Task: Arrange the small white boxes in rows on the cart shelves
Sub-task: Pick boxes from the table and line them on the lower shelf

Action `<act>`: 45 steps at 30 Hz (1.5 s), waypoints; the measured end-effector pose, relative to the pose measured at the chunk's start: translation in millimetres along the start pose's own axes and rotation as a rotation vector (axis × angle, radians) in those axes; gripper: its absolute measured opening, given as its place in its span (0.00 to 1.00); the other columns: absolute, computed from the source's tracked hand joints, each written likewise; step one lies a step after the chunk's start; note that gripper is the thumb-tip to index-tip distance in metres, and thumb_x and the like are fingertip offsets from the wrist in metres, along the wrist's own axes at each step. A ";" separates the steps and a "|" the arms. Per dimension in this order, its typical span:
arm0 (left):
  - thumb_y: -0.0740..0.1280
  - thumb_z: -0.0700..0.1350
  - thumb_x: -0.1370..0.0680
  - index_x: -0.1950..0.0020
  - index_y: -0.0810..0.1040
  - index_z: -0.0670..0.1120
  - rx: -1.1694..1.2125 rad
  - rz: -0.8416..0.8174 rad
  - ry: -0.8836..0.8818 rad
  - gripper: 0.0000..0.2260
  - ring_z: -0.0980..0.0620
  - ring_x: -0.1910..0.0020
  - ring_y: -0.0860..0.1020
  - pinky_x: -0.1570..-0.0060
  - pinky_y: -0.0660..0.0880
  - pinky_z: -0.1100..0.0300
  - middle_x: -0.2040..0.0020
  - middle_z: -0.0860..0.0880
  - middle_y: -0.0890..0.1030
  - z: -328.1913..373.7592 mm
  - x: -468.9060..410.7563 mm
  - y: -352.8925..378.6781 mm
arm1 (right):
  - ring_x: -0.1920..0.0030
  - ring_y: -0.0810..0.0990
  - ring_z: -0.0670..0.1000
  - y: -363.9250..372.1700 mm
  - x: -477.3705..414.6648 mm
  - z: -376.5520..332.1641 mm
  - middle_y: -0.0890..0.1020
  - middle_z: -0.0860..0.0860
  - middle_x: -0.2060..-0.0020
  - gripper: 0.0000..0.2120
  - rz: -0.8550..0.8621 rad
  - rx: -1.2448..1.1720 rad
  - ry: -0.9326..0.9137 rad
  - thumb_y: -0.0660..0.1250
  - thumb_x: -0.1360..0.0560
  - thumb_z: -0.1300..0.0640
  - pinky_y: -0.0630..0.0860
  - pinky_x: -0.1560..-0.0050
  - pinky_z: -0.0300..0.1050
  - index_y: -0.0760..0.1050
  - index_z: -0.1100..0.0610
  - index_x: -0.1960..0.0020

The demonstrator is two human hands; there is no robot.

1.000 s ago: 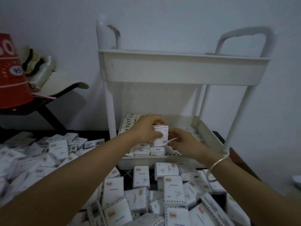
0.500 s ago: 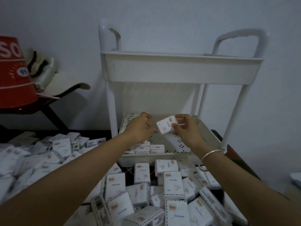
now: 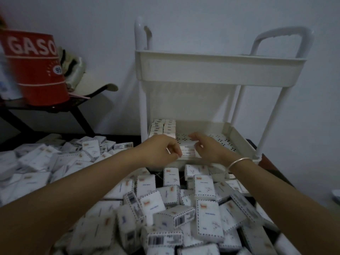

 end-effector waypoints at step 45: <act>0.75 0.44 0.29 0.54 0.77 0.52 0.272 0.075 -0.179 0.09 0.53 0.59 0.80 0.68 0.74 0.64 0.55 0.50 0.81 19.1 -21.0 1.8 | 0.49 0.82 0.52 -37.2 96.4 29.9 0.80 0.53 0.46 0.12 0.195 -0.757 0.241 0.68 0.25 0.66 0.83 0.54 0.47 0.73 0.52 0.47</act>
Point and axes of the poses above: each hand's wrist, its own x-axis away from the middle knuckle, its own y-axis out of the palm, z = x × y, the point moved 4 cm from there along -x, towards the middle knuckle
